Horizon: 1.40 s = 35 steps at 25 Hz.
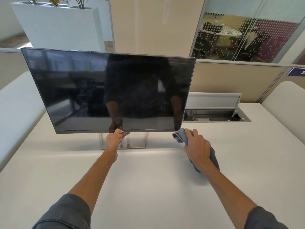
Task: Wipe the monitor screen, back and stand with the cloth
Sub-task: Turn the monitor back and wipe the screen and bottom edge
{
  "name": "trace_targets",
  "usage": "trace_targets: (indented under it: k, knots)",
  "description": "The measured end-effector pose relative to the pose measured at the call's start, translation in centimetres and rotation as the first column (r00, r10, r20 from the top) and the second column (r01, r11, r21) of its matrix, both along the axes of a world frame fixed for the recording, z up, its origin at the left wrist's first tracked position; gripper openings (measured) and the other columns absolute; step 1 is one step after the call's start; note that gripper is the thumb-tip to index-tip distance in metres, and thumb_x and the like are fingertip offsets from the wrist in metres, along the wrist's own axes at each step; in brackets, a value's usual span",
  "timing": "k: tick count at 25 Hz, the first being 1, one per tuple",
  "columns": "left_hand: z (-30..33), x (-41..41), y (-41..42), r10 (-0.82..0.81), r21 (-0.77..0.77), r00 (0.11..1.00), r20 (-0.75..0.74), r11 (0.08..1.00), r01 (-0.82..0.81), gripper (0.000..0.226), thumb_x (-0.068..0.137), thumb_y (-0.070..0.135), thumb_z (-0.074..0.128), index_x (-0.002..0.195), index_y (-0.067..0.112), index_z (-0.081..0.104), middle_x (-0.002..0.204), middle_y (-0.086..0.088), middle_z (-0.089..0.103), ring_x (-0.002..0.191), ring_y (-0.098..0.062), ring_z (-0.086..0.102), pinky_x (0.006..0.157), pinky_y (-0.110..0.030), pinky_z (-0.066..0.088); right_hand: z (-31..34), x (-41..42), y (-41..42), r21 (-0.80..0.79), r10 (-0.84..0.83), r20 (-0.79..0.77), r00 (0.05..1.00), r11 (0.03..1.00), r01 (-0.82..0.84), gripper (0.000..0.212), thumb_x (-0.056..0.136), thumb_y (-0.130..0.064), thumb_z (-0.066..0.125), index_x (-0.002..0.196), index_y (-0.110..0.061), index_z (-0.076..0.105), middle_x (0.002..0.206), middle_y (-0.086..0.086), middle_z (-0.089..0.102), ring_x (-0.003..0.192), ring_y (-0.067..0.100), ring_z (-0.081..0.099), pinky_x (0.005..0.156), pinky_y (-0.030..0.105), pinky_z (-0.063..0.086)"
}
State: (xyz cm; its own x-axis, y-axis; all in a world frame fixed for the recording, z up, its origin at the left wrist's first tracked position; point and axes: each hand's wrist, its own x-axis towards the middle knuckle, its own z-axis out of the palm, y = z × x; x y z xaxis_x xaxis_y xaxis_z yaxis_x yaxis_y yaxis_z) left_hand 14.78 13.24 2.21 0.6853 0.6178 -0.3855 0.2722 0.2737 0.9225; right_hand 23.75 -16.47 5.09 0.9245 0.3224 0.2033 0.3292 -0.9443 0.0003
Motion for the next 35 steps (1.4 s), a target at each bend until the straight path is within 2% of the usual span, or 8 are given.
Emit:
trace_targets:
  k: [6, 12, 15, 19, 24, 27, 30, 35]
  knots:
    - [-0.1, 0.0, 0.1, -0.003, -0.001, 1.000, 0.001, 1.000, 0.003, 0.035, 0.101, 0.037, 0.036, 0.120, 0.013, 0.053, 0.119, -0.005, 0.066, 0.114, -0.023, 0.058, 0.094, -0.032, 0.038, 0.1, -1.0, 0.7, 0.353, 0.066, 0.210, 0.976, 0.925, -0.139, 0.056, 0.077, -0.017, 0.077, 0.127, -0.007, 0.055, 0.094, 0.016, 0.065, 0.064, 0.030, 0.063, 0.055, 0.041, 0.058]
    - [0.3, -0.2, -0.2, -0.009, -0.010, 1.000, 0.003, 1.000, 0.009, 0.033, 0.102, 0.036, 0.036, 0.119, 0.013, 0.053, 0.120, -0.005, 0.066, 0.115, -0.022, 0.058, 0.098, -0.032, 0.037, -1.7, -2.1, 2.4, 0.231, 0.169, -0.105, 0.980, 0.963, -0.141, 0.034, 0.095, -0.032, 0.058, 0.126, -0.018, 0.056, 0.112, 0.006, 0.060, 0.086, 0.025, 0.062, 0.075, 0.033, 0.054]
    - [1.0, -0.6, -0.4, -0.050, -0.032, 0.999, 0.006, 0.998, 0.050, 0.030, 0.102, 0.038, 0.036, 0.116, 0.017, 0.053, 0.119, -0.001, 0.065, 0.114, -0.018, 0.055, 0.099, -0.033, 0.037, -2.8, -4.2, 2.4, 0.242, 0.194, -0.138, 0.971, 0.958, -0.157, 0.035, 0.094, -0.030, 0.055, 0.127, -0.022, 0.054, 0.112, 0.001, 0.059, 0.087, 0.021, 0.061, 0.069, 0.026, 0.046]
    - [0.2, -3.8, -2.5, -0.142, 0.267, 0.989, -0.032, 0.953, 0.145, 0.028, 0.099, 0.035, 0.045, 0.115, 0.015, 0.054, 0.119, -0.002, 0.061, 0.110, -0.021, 0.055, 0.091, -0.032, 0.040, -2.5, -4.9, 0.4, 0.442, 0.029, -0.183, 0.983, 0.895, 0.056, 0.042, 0.093, -0.033, 0.060, 0.132, -0.022, 0.051, 0.111, 0.000, 0.060, 0.089, 0.019, 0.060, 0.072, 0.024, 0.045]
    - [-3.2, -8.7, -4.9, -0.357, 0.760, 0.901, -0.247, 0.506, 0.408, 0.047, 0.094, 0.046, 0.050, 0.134, 0.021, 0.047, 0.145, 0.002, 0.046, 0.130, -0.021, 0.044, 0.106, -0.034, 0.033, 0.4, -0.7, -5.6, 0.588, -0.073, -0.480, 0.874, 0.713, 0.382, 0.038, 0.095, -0.026, 0.054, 0.132, -0.019, 0.053, 0.118, 0.010, 0.064, 0.094, 0.025, 0.057, 0.081, 0.031, 0.042]
    - [-4.4, -9.6, -5.8, -0.399, 0.819, 0.829, -0.393, 0.258, 0.512, 0.067, 0.087, 0.063, 0.027, 0.140, 0.025, 0.040, 0.154, 0.004, 0.032, 0.141, -0.017, 0.030, 0.113, -0.033, 0.022, 1.3, 1.0, -9.0, 0.479, -0.150, -0.488, 0.860, 0.777, 0.408, 0.050, 0.096, -0.027, 0.051, 0.143, -0.017, 0.039, 0.130, 0.016, 0.057, 0.114, 0.036, 0.054, 0.095, 0.042, 0.042]
    - [-5.4, -10.2, -6.5, -0.384, 0.803, 0.780, -0.494, 0.143, 0.579, 0.075, 0.084, 0.066, 0.017, 0.144, 0.025, 0.036, 0.158, 0.004, 0.023, 0.146, -0.015, 0.017, 0.116, -0.033, 0.014, -0.4, 0.0, -9.1, 0.390, -0.139, -0.512, 0.848, 0.842, 0.373, 0.074, 0.095, -0.043, 0.051, 0.152, -0.012, 0.016, 0.148, 0.017, 0.039, 0.131, 0.037, 0.041, 0.105, 0.045, 0.034]
    - [-5.7, -10.6, -6.9, -0.343, 0.764, 0.730, -0.592, 0.051, 0.643, 0.084, 0.083, 0.070, 0.009, 0.150, 0.022, 0.026, 0.161, 0.002, 0.011, 0.148, -0.015, 0.006, 0.119, -0.037, 0.004, -4.8, -2.7, -8.7, 0.013, -0.001, -0.393, 0.920, 1.000, 0.007, 0.091, 0.086, -0.079, 0.015, 0.154, -0.022, -0.007, 0.162, -0.003, -0.013, 0.149, 0.020, -0.010, 0.116, 0.054, -0.002]
